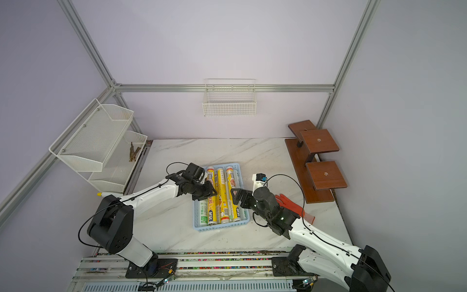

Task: Put the plastic wrap into the basket
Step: Place the plastic wrap in the basket.

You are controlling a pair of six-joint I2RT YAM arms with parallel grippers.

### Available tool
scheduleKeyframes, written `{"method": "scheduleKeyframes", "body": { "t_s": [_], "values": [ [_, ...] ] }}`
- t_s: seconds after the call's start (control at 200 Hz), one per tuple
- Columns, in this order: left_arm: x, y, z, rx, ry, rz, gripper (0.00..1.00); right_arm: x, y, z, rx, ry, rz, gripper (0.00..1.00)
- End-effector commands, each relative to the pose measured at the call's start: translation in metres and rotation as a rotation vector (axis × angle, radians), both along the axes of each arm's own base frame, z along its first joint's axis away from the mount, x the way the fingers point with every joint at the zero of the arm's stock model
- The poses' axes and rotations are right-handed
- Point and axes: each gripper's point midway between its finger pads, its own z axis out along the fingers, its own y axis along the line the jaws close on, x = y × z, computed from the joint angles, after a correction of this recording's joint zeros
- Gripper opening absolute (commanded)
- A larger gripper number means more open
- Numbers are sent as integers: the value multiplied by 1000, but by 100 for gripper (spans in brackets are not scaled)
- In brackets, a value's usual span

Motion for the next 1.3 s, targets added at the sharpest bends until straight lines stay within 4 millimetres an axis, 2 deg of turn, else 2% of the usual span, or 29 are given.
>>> {"method": "scheduleKeyframes", "body": {
  "t_s": [0.0, 0.26, 0.33, 0.42, 0.535, 0.6, 0.68, 0.81, 1.06, 1.17, 1.295],
  "values": [
    [14, -14, 16, -43, -52, -11, 34, 3, 1, 0, 14, -6, -4, 99],
    [13, -16, 8, -29, -34, -9, 37, 3, 4, -3, 18, 4, 11, 99],
    [13, -17, 4, -23, -26, -8, 42, 3, 7, -4, 17, 8, 25, 100],
    [12, -17, 1, -13, -23, -10, 42, 2, 14, -7, 14, 20, 56, 100],
    [11, -17, -3, -2, -17, -5, 44, 6, 16, -18, -27, 58, 54, 100],
    [12, -14, -4, 11, -21, 3, 49, 6, 14, -31, -86, 105, 50, 100],
    [11, -13, -4, 20, -19, 5, 49, 5, 22, -35, -109, 125, 97, 99],
    [10, -11, -6, 34, -15, 4, 51, -1, 44, -29, -70, 123, 214, 99],
    [9, -4, 5, 70, -36, 26, 53, -2, 56, -34, -48, 147, 257, 99],
    [8, 6, 16, 103, -68, 41, 55, 1, 50, -33, -65, 136, 228, 99],
    [7, 13, 31, 123, -104, 42, 57, 7, 37, -23, -92, 90, 164, 99]
  ]
}}
